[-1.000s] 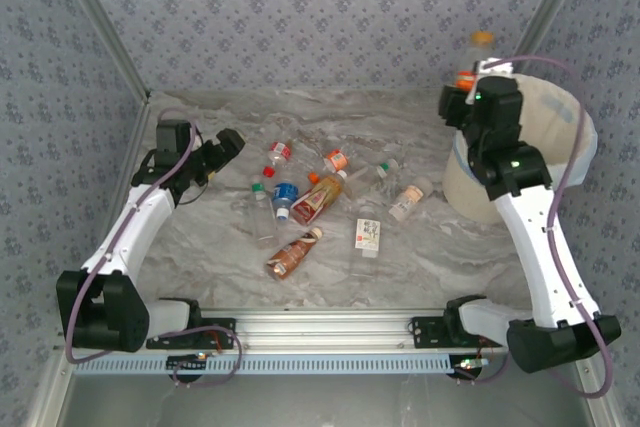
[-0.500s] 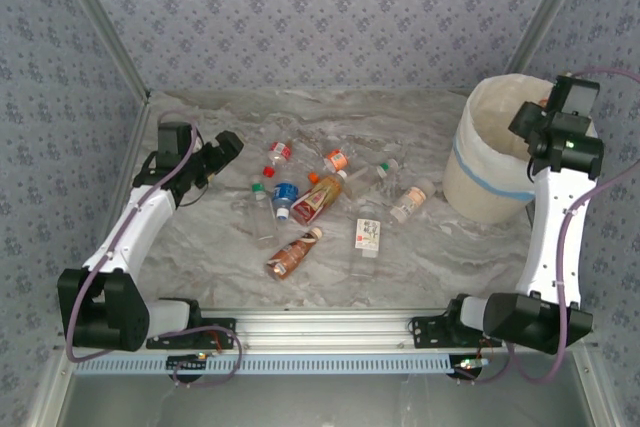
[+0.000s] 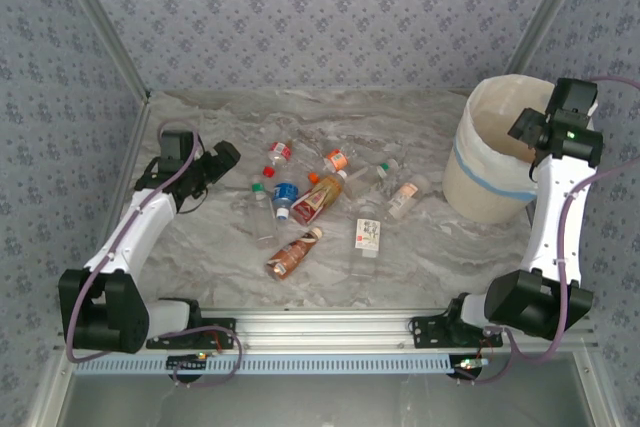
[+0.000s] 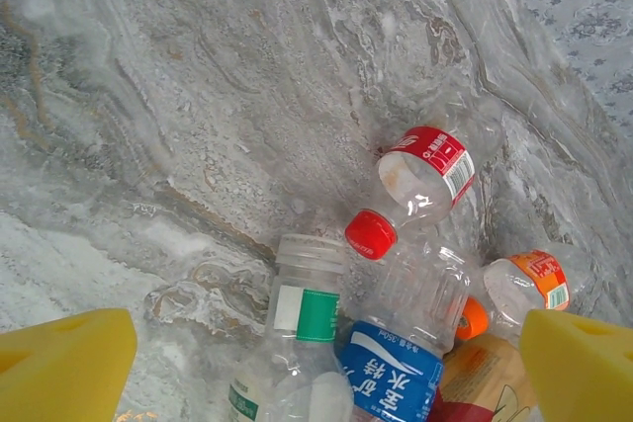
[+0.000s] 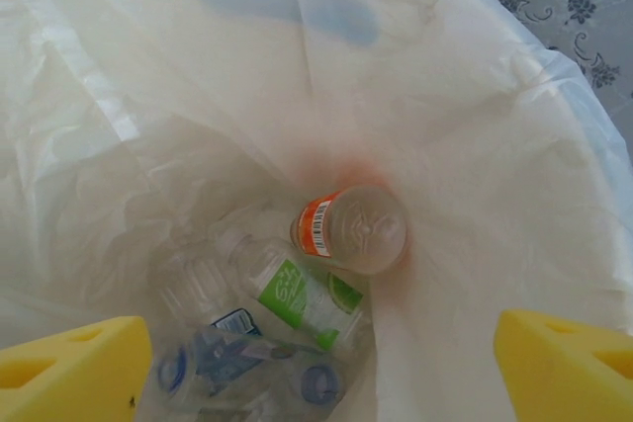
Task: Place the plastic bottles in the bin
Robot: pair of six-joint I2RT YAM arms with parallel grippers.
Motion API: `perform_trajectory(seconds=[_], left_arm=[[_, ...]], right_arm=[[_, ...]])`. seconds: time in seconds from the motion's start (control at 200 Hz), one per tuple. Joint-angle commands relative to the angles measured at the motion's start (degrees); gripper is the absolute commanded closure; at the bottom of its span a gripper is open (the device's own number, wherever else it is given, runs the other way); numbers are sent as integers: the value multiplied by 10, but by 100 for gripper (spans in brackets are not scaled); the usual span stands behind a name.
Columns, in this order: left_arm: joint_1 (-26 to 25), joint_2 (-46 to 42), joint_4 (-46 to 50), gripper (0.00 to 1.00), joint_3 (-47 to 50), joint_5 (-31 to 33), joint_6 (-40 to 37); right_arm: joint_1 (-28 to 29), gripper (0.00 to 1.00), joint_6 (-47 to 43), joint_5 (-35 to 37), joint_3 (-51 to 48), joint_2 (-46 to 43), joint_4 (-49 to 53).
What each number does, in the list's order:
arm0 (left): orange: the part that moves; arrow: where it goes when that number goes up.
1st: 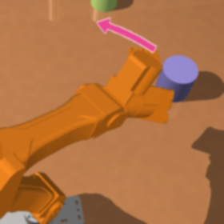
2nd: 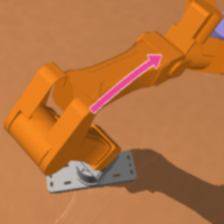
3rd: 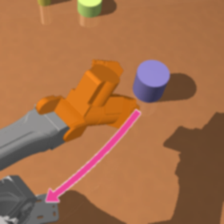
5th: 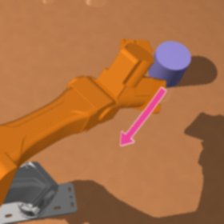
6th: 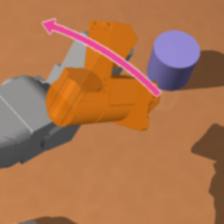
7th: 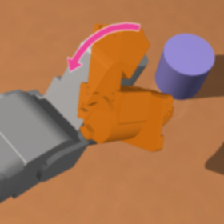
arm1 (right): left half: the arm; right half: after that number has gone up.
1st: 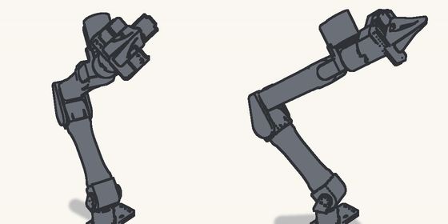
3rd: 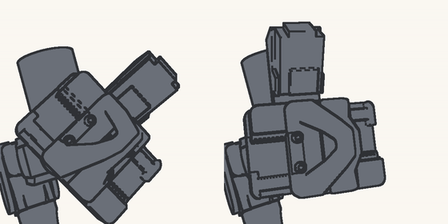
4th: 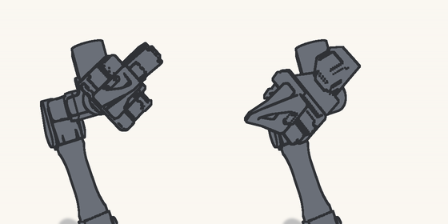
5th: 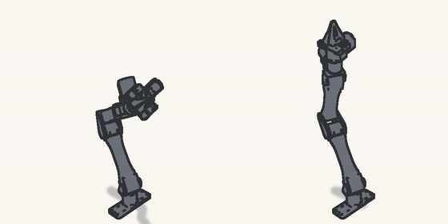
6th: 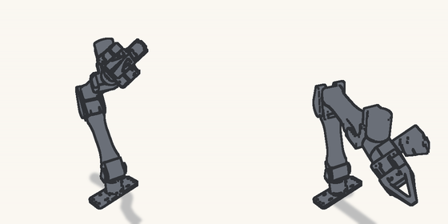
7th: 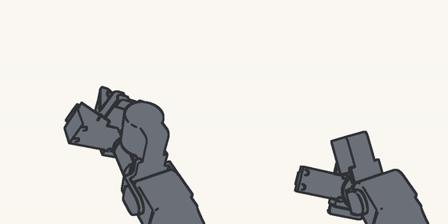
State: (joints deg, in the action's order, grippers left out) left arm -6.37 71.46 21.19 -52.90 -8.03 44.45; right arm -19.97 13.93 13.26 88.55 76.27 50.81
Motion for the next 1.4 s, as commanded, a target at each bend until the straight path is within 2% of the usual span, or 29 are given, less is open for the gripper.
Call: perform_trajectory(seconds=[0.0,0.23,0.45,0.79,1.009,1.159,1.394], left_arm=[[5,-17,18,1,7,16,-11],[5,-21,36,1,13,30,-14],[5,-24,48,1,17,35,-13],[4,-26,58,1,28,34,3],[2,-32,63,0,42,25,23],[-9,-34,53,1,61,20,45],[-60,-22,83,1,57,61,48]], right_arm=[[12,6,14,-7,-18,-25,-10],[51,0,24,-21,-46,-69,-59],[87,0,57,-75,-91,-118,-124],[187,0,90,-158,-164,-187,-249],[281,0,49,-148,-193,-210,-305],[334,0,44,-143,-197,-195,-331],[404,0,15,-116,-215,-140,-359]])
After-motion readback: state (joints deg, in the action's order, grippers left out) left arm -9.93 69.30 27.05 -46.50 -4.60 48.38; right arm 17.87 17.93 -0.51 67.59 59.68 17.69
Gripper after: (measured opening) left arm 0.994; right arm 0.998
